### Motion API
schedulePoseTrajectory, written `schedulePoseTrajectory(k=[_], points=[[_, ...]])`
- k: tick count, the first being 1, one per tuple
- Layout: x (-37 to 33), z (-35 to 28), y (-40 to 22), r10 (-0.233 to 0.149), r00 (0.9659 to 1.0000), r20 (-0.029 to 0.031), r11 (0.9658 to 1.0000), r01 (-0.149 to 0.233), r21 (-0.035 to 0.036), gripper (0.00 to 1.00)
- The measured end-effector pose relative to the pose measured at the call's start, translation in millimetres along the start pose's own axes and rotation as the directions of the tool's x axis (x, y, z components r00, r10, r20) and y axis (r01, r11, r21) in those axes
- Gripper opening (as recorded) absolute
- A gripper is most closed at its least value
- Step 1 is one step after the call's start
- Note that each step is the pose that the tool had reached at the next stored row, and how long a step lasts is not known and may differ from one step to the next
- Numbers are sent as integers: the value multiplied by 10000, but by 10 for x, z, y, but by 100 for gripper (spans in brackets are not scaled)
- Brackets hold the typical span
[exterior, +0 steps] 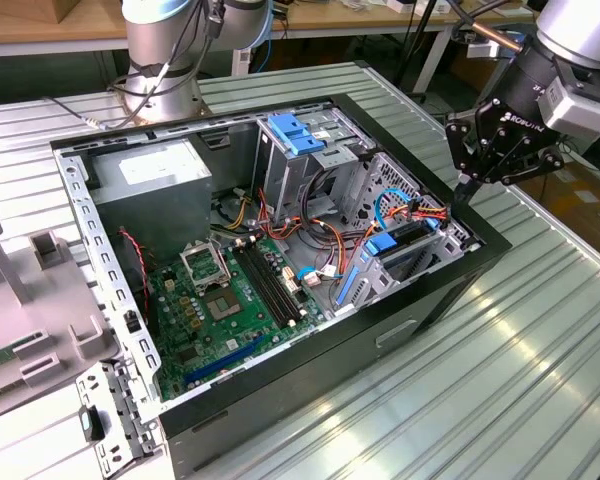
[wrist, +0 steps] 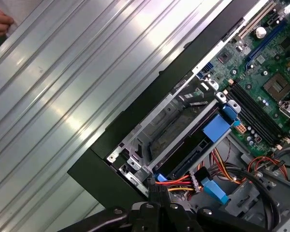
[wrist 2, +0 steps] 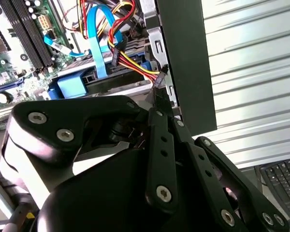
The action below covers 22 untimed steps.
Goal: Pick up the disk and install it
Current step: 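Insert the first disk wire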
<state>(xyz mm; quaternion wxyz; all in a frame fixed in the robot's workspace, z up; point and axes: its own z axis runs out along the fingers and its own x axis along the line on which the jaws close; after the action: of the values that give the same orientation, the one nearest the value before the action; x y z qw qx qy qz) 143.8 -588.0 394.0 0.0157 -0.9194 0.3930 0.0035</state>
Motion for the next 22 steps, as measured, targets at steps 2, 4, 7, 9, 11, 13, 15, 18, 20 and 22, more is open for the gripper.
schedulePoseTrajectory(k=[2, 4, 7, 9, 11, 13, 15, 18, 20, 22], points=[[0, 0, 0, 0, 10000, 8, 10000, 0, 8, 11], [0, 0, 0, 0, 10000, 16, 10000, 0, 15, 17], [0, 0, 0, 0, 10000, 36, 10000, 0, 34, 36], [0, 0, 0, 0, 10000, 45, 10000, 0, 44, 42], [0, 0, 0, 0, 10000, 53, 10000, 0, 52, 42], [0, 1, 0, 0, 10000, 57, 10000, 0, 56, 42], [3, 21, 3, 0, 10000, 60, 10000, -1, 58, 42], [6, 66, 7, -14, 10000, 63, 10000, 14, 59, 42], [8, 93, 9, -20, 10000, 68, 10000, 19, 63, 42], [10, 116, 11, -44, 10000, 70, 10000, 43, 62, 42]])
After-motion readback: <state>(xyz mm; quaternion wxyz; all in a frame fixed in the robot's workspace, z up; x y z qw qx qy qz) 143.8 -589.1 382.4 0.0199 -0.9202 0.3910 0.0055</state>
